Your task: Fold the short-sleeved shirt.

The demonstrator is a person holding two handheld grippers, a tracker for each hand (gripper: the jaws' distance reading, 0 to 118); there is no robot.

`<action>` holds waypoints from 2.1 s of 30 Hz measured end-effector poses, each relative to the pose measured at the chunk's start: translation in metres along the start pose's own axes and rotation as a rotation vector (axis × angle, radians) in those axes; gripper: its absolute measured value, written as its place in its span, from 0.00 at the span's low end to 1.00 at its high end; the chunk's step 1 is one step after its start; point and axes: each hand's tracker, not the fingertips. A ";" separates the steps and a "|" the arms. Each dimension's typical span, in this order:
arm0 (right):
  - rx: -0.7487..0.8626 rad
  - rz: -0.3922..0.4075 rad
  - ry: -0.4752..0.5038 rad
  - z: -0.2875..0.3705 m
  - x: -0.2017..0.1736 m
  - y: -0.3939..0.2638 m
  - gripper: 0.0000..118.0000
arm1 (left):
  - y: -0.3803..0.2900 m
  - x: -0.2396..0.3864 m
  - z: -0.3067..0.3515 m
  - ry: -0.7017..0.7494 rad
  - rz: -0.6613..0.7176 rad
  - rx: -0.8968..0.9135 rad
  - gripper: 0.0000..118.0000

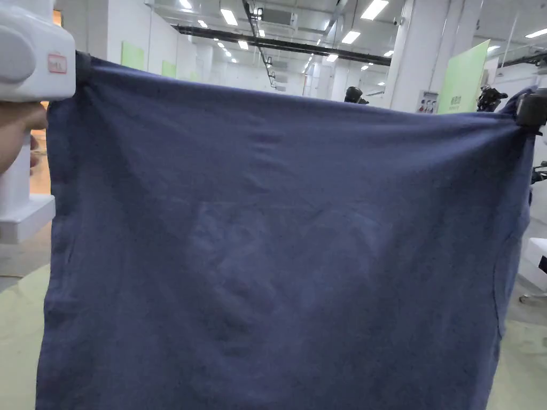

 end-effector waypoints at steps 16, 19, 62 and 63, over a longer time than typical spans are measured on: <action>0.083 -0.055 -0.125 -0.157 0.020 -0.071 0.10 | -0.065 0.086 -0.144 0.073 -0.049 0.073 0.01; 0.045 -0.040 -0.119 -0.164 0.025 -0.112 0.10 | -0.106 0.100 -0.156 0.062 -0.078 0.008 0.01; -0.613 0.063 -0.059 0.383 0.041 -0.465 0.65 | -0.466 -0.013 0.318 -0.114 0.008 -0.522 1.00; -0.588 0.073 -0.066 0.385 0.040 -0.460 0.91 | -0.460 -0.016 0.319 -0.115 0.044 -0.537 1.00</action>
